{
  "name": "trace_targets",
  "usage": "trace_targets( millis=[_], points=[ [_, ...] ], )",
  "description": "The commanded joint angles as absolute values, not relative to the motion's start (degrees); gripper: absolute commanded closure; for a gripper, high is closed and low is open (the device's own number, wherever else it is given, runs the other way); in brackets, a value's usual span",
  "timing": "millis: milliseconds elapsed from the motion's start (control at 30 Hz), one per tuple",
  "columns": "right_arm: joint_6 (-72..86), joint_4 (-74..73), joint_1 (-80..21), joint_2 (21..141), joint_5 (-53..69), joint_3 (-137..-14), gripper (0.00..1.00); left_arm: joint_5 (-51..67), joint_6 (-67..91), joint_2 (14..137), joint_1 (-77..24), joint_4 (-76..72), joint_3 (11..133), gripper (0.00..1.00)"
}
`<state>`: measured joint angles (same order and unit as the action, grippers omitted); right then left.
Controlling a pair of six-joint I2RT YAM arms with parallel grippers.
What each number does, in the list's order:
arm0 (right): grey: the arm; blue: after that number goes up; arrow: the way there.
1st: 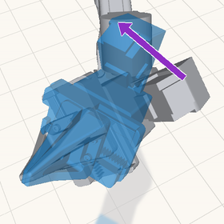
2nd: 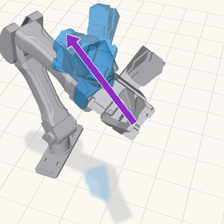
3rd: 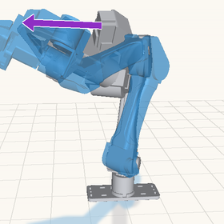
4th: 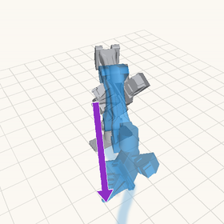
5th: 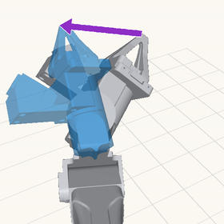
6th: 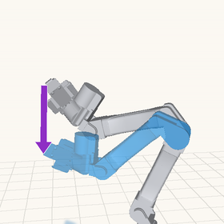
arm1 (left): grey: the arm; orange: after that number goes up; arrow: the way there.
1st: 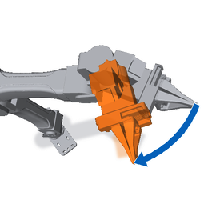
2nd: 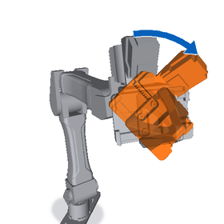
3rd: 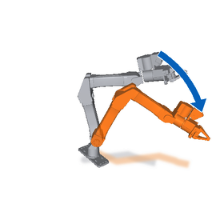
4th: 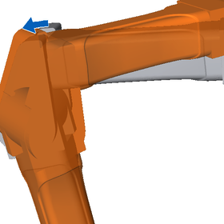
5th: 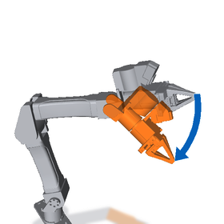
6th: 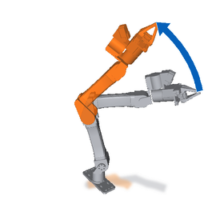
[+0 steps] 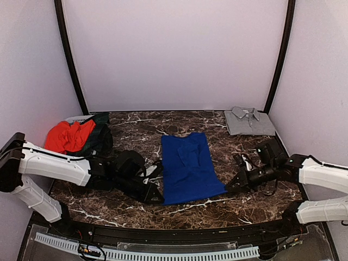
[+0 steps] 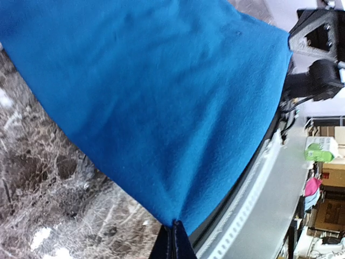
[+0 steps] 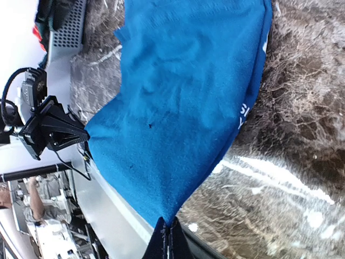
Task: Fold and stack the mixed laundry pile
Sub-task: Fold the 2/3-rectangle-folded T-shirt at the center of the board.
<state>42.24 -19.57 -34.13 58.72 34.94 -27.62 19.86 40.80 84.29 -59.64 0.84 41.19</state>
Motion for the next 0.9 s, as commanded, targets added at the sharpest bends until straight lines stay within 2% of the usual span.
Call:
trace_targets(
  millis=[0,200,467,700,867],
  points=[
    [45.4,-25.9,-34.1,55.2,31.2,-31.6,1.0,15.7,42.8,78.9,-59.3,6.9,42.8,1.0],
    [40.0,-26.1,-33.5,65.7,27.9,-41.7,1.0,15.0,40.2,82.5,-56.7,10.5,50.1,1.0],
    [31.4,-25.1,-26.6,80.7,28.8,-57.6,1.0,17.1,33.6,85.8,-45.1,13.1,58.3,1.0],
    [27.0,-23.5,-22.0,94.8,30.9,-71.2,1.0,19.1,29.5,96.8,-37.4,12.8,68.8,1.0],
    [25.5,-20.0,-21.2,108.1,31.8,-78.2,1.0,21.9,30.4,107.7,-32.9,6.7,73.6,1.0]
  ],
)
